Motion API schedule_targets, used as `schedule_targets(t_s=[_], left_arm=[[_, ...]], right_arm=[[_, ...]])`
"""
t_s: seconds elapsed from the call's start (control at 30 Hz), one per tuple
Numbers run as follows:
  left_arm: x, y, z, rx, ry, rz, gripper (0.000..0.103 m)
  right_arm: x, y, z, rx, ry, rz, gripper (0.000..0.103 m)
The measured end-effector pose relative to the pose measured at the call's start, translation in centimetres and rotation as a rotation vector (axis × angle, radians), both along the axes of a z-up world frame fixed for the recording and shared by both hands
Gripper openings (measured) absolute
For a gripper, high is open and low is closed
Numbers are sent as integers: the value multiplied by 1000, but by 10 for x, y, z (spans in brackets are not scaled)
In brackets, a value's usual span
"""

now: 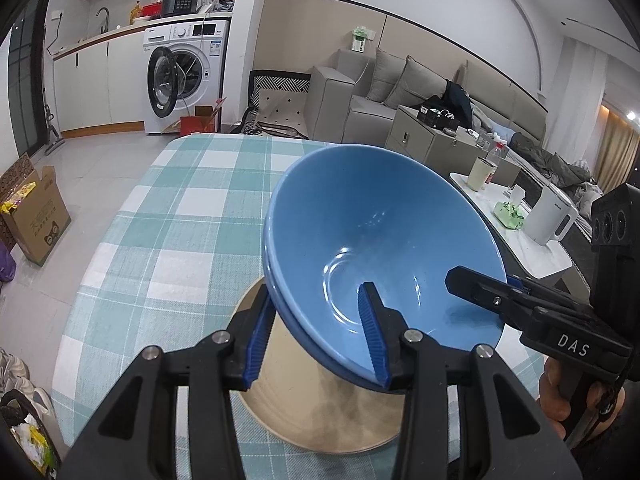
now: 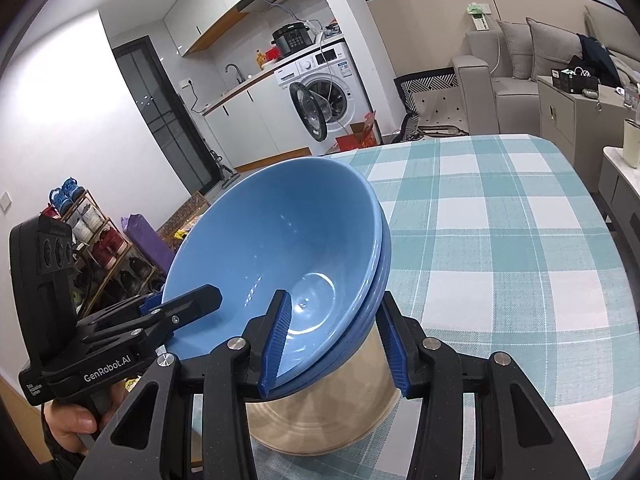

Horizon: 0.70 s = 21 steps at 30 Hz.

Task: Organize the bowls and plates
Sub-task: 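Lift and carry the stacked blue bowls over the beige plates with both grippers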

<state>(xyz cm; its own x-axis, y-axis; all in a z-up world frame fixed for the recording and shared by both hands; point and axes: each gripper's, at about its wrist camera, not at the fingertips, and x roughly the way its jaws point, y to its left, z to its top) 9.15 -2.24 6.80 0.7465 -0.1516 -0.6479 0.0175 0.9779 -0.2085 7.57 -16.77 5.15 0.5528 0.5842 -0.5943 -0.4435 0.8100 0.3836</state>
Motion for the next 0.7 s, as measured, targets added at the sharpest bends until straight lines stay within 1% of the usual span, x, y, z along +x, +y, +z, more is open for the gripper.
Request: schedule_targets(t_s=[0.37,0.7], left_arm=[[-3,8,-12,-4,32,20,41],[-1,9,-20,-3,64,18,41]], right_arm=[[3,14,-11,-24,25,20,46],[4,18,-18,-37,50,29,45]])
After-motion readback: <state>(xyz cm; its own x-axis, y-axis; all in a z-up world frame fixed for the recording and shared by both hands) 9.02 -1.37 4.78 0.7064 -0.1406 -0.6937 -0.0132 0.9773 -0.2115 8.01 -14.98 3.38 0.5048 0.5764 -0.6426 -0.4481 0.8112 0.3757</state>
